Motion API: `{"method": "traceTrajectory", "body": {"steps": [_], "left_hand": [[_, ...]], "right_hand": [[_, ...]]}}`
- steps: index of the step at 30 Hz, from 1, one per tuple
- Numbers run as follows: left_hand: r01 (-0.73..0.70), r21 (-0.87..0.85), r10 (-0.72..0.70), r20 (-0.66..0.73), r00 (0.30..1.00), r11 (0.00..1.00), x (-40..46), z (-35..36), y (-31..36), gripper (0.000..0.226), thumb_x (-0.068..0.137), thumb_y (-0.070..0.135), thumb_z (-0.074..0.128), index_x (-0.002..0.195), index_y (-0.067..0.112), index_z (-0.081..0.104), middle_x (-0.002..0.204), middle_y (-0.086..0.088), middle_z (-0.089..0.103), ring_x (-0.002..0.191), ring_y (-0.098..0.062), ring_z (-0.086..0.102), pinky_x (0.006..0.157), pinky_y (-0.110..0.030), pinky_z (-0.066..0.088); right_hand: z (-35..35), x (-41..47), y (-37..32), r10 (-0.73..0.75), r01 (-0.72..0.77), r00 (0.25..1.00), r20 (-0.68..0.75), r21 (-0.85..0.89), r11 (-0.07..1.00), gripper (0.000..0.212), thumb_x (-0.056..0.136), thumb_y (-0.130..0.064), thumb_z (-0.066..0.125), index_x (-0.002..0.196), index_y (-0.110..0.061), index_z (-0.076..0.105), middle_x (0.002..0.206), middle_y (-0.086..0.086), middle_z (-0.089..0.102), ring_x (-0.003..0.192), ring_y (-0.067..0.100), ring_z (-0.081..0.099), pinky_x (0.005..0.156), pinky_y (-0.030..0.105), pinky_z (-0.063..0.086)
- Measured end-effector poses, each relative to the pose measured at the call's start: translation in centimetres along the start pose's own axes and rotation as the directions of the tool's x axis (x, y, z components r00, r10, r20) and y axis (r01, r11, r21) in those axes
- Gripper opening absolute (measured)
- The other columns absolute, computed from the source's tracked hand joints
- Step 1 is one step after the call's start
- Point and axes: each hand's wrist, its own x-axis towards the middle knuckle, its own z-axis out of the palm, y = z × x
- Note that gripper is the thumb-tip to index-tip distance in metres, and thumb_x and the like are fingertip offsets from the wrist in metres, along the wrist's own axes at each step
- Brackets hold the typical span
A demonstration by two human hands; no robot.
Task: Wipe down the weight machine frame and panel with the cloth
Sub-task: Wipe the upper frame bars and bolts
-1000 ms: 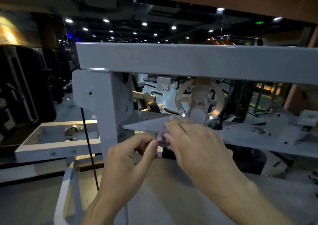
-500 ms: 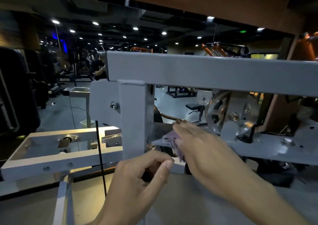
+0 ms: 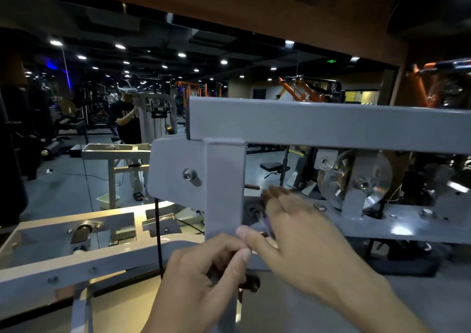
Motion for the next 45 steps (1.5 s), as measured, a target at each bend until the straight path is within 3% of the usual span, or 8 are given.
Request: {"method": "traceTrajectory", "body": {"steps": [5, 12, 16, 20, 29, 34, 40, 45], "left_hand": [[-0.018, 0.046, 0.015, 0.066, 0.998, 0.999, -0.2, -0.3, -0.1, 0.018, 0.098, 0.050, 0.059, 0.088, 0.040, 0.070, 0.072, 0.015, 0.070, 0.062, -0.010, 0.066, 0.054, -0.029, 0.052], [0.027, 0.011, -0.026, -0.035, 0.999, 1.000, 0.0, -1.5, -0.4, 0.021, 0.099, 0.049, 0.054, 0.091, 0.034, 0.067, 0.065, 0.013, 0.070, 0.060, -0.010, 0.069, 0.055, -0.026, 0.054], [0.068, -0.003, -0.068, -0.052, 0.996, 0.998, -0.5, -2.0, -0.1, 0.020, 0.099, 0.048, 0.055, 0.092, 0.033, 0.067, 0.065, 0.011, 0.069, 0.061, -0.011, 0.068, 0.056, -0.017, 0.050], [0.094, -0.004, -0.094, -0.020, 0.995, 0.996, -1.1, -2.2, -0.4, 0.022, 0.095, 0.056, 0.051, 0.093, 0.040, 0.066, 0.066, 0.014, 0.069, 0.065, -0.010, 0.070, 0.058, -0.017, 0.052], [0.114, 0.022, -0.112, -0.084, 0.990, 0.993, -2.5, -2.1, -0.6, 0.014, 0.100, 0.038, 0.060, 0.089, 0.036, 0.069, 0.066, 0.013, 0.068, 0.062, -0.013, 0.068, 0.055, -0.030, 0.054], [0.211, 0.043, -0.206, -0.097, 0.974, 0.976, -4.4, -1.7, -1.5, 0.015, 0.099, 0.035, 0.062, 0.087, 0.036, 0.070, 0.069, 0.015, 0.069, 0.063, -0.010, 0.069, 0.054, -0.028, 0.053], [0.291, -0.006, -0.291, -0.060, 0.955, 0.957, -5.7, -0.5, -1.6, 0.015, 0.097, 0.029, 0.063, 0.085, 0.033, 0.070, 0.070, 0.010, 0.070, 0.067, -0.017, 0.068, 0.059, -0.035, 0.053], [0.262, 0.010, -0.262, -0.003, 0.965, 0.965, -5.3, 0.5, -1.2, 0.014, 0.098, 0.028, 0.063, 0.086, 0.032, 0.071, 0.072, 0.013, 0.070, 0.069, -0.015, 0.068, 0.059, -0.031, 0.052]], "right_hand": [[1.1, -1.5, 0.5, -0.021, 0.020, 1.000, -0.014, -0.041, 0.999, 0.062, 0.094, -0.066, 0.038, 0.120, -0.021, 0.072, 0.120, -0.004, 0.073, 0.113, 0.017, 0.070, 0.096, 0.023, 0.049], [-0.7, 0.0, 0.0, -0.090, 0.089, 0.995, 0.051, 0.034, 0.995, 0.101, 0.078, -0.096, 0.015, 0.152, -0.030, 0.032, 0.159, -0.017, 0.031, 0.153, 0.010, 0.022, 0.114, 0.024, 0.028], [-0.3, -0.2, -0.2, -0.128, 0.128, 0.992, -0.018, -0.010, 0.992, 0.089, 0.079, -0.094, 0.035, 0.140, -0.030, 0.045, 0.145, -0.016, 0.045, 0.138, 0.008, 0.041, 0.115, 0.024, 0.031], [-1.3, -3.0, 0.3, -0.094, 0.108, 0.971, 0.222, -0.051, 0.993, 0.112, 0.077, -0.097, 0.029, 0.149, -0.037, -0.031, 0.146, -0.025, -0.043, 0.127, -0.013, -0.045, 0.098, 0.009, -0.030], [0.3, 2.2, 0.1, -0.162, 0.166, 0.985, 0.059, -0.081, 0.983, 0.113, 0.074, -0.096, 0.039, 0.150, -0.013, 0.040, 0.155, 0.004, 0.046, 0.140, 0.022, 0.048, 0.107, 0.031, 0.045], [-0.5, -3.1, 0.8, -0.166, 0.170, 0.979, 0.115, -0.026, 0.985, 0.112, 0.078, -0.096, 0.029, 0.164, -0.030, -0.001, 0.165, -0.020, -0.002, 0.152, -0.003, -0.006, 0.112, 0.010, -0.013], [-0.7, 1.2, -0.3, -0.138, 0.148, 0.982, 0.128, -0.066, 0.987, 0.066, 0.073, -0.093, 0.037, 0.085, -0.028, 0.040, 0.093, -0.009, 0.049, 0.077, 0.005, 0.045, 0.063, 0.021, 0.030], [0.6, -1.5, 1.3, -0.216, 0.218, 0.976, 0.036, -0.034, 0.975, 0.094, 0.076, -0.098, 0.033, 0.135, -0.027, 0.047, 0.140, -0.012, 0.051, 0.127, 0.013, 0.049, 0.098, 0.022, 0.037]]}}
